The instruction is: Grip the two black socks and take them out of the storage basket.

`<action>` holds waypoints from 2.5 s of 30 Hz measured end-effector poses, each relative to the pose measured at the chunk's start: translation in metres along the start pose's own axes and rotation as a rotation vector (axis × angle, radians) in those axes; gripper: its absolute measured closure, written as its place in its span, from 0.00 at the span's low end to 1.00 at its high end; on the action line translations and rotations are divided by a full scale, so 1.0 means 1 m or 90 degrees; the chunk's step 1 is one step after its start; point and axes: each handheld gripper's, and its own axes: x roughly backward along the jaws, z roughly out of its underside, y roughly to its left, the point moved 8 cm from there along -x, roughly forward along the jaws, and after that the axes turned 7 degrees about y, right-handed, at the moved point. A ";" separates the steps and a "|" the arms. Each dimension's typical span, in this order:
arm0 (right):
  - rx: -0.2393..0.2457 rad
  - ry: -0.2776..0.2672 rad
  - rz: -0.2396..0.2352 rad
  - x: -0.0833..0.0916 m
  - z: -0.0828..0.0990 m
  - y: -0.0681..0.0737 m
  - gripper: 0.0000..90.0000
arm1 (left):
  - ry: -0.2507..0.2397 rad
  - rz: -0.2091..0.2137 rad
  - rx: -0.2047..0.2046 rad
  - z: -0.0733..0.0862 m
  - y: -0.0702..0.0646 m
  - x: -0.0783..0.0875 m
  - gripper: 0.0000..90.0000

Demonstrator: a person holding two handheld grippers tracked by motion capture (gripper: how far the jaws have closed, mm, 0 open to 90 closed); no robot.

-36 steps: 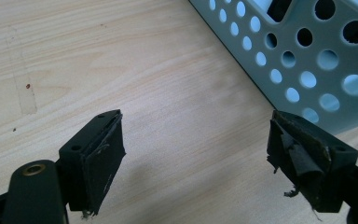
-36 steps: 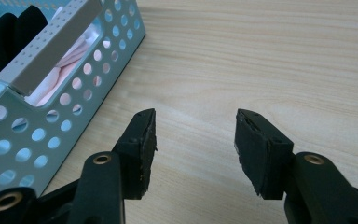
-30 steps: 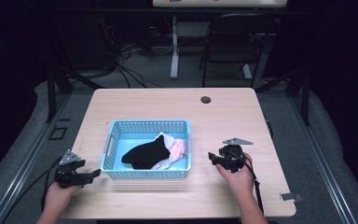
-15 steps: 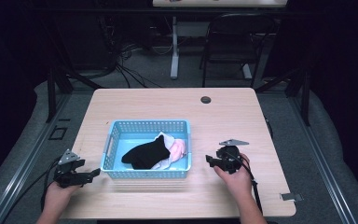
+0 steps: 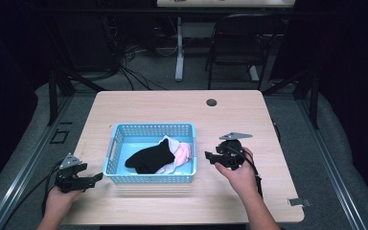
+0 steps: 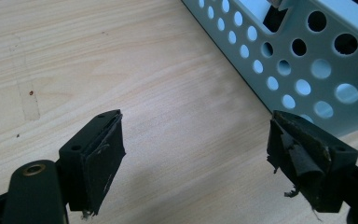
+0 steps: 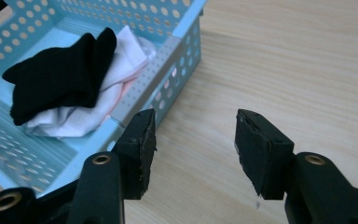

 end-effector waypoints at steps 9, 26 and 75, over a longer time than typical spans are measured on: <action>0.030 -0.007 -0.028 0.003 -0.030 0.021 0.55 | 0.000 0.000 0.001 0.000 0.000 0.000 0.21; 0.074 0.091 -0.069 -0.049 -0.056 0.068 0.66 | 0.001 0.002 0.000 0.000 -0.001 -0.001 0.21; 0.144 0.110 -0.137 -0.054 -0.086 0.141 0.97 | 0.003 0.004 -0.003 0.000 -0.001 -0.001 0.21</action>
